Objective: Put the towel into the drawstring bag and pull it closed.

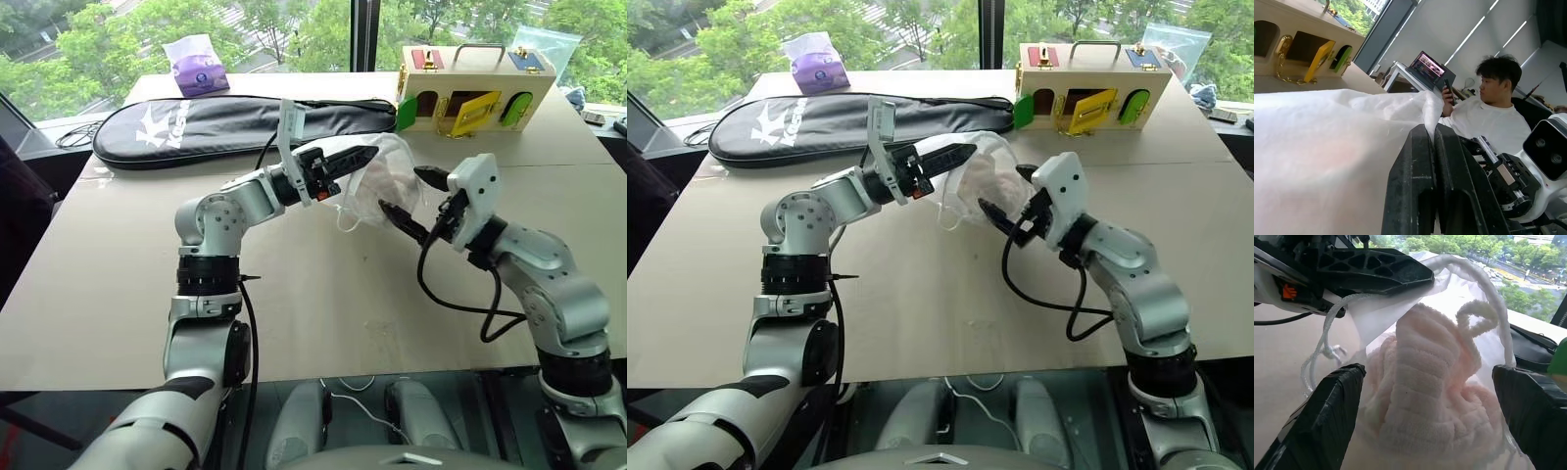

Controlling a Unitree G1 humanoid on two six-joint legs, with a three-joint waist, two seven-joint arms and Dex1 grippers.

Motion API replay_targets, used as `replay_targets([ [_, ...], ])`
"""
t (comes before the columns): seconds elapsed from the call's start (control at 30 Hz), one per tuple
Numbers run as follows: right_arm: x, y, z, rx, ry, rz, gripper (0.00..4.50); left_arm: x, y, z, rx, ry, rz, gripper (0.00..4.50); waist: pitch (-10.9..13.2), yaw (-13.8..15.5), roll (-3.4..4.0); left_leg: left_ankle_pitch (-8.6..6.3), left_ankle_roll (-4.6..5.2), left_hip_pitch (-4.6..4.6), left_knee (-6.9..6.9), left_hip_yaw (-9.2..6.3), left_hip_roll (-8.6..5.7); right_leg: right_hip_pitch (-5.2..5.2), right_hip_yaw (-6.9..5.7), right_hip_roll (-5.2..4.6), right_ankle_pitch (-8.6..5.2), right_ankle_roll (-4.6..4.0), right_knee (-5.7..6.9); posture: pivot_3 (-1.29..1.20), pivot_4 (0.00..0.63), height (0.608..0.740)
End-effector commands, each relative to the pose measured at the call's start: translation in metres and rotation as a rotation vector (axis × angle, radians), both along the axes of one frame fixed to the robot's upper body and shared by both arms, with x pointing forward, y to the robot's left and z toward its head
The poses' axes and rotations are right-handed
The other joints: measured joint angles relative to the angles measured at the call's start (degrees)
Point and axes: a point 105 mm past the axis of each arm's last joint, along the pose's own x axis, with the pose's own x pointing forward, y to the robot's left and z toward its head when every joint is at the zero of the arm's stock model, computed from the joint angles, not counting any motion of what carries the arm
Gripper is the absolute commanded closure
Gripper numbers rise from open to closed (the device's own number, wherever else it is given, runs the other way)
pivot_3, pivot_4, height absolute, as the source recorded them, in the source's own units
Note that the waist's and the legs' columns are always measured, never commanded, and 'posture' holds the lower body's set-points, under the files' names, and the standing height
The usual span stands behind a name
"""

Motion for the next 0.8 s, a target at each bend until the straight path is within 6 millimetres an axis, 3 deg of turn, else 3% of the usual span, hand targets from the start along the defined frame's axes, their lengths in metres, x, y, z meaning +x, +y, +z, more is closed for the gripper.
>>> replay_targets([
  [0.03, 0.009, -0.041, 0.002, -0.049, -0.042, -0.163, 0.07, -0.005, 0.000, 0.020, -0.043, -0.051, -0.018, 4.50, 0.00, 0.02, 0.00, 0.00, 0.00, 0.00, 0.00, 0.01, 0.00, 0.01, 0.01, 0.00, 0.00, 0.00, 0.00, 0.00, 0.150, 0.740],
  [0.1, 0.017, -0.063, -0.008, -0.114, -0.039, -0.255, 0.07, -0.006, -0.001, 0.020, -0.042, -0.050, -0.018, 4.50, 0.00, 0.10, -0.01, 0.00, 0.00, 0.00, 0.01, 0.02, -0.02, 0.02, 0.01, -0.01, 0.00, 0.00, -0.01, 0.00, 0.150, 0.740],
  [0.17, 0.024, -0.073, -0.028, -0.218, -0.020, -0.274, 0.07, -0.007, -0.002, 0.020, -0.045, -0.045, -0.023, 4.50, 0.00, 0.10, -0.01, 0.00, 0.00, 0.01, 0.01, 0.07, -0.04, 0.02, 0.04, -0.01, 0.00, 0.00, -0.02, 0.00, 0.150, 0.740],
  [0.27, 0.036, -0.072, -0.054, -0.286, 0.014, -0.278, 0.07, -0.009, -0.004, 0.020, -0.046, -0.043, -0.030, 4.50, 0.01, -0.37, -0.02, 0.00, 0.00, 0.04, 0.00, 0.11, -0.04, 0.02, 0.08, 0.02, 0.00, 0.00, -0.01, 0.00, 0.150, 0.740],
  [0.37, 0.049, -0.063, -0.065, -0.330, -0.011, -0.264, 0.07, -0.009, -0.004, 0.021, -0.046, -0.041, -0.032, 4.50, 0.01, -0.80, -0.01, 0.01, -0.01, 0.09, -0.01, 0.11, 0.00, 0.01, 0.11, 0.07, 0.00, 0.00, 0.05, 0.00, 0.150, 0.740],
  [0.53, 0.075, -0.056, -0.069, -0.320, -0.042, -0.303, 0.07, -0.011, -0.003, 0.019, -0.045, -0.038, -0.029, 4.50, 0.02, -1.21, -0.01, 0.06, -0.10, 0.07, 0.00, 0.13, 0.00, 0.00, 0.16, 0.04, 0.00, 0.00, 0.05, 0.00, 0.150, 0.740],
  [0.67, 0.091, -0.061, -0.056, -0.267, -0.106, -0.373, 0.07, -0.012, -0.001, 0.018, -0.044, -0.034, -0.023, 4.50, 0.02, -0.94, -0.01, 0.15, -0.25, 0.02, 0.00, 0.07, 0.02, 0.00, 0.10, -0.02, 0.00, 0.00, 0.01, 0.00, 0.150, 0.740],
  [0.77, 0.091, -0.061, -0.047, -0.208, -0.158, -0.377, 0.83, -0.012, 0.000, 0.017, -0.043, -0.031, -0.019, 4.50, 0.02, -0.91, -0.01, 0.15, -0.25, 0.01, -0.02, 0.07, 0.02, 0.00, 0.10, -0.04, 0.00, 0.00, -0.01, 0.00, 0.150, 0.740],
  [0.8, 0.089, -0.059, -0.045, -0.202, -0.169, -0.368, 1.28, -0.011, 0.000, 0.017, -0.042, -0.030, -0.018, 4.50, 0.02, -0.93, -0.01, 0.15, -0.25, 0.01, -0.03, 0.07, 0.02, -0.01, 0.11, -0.05, 0.00, 0.00, -0.01, 0.00, 0.150, 0.740],
])
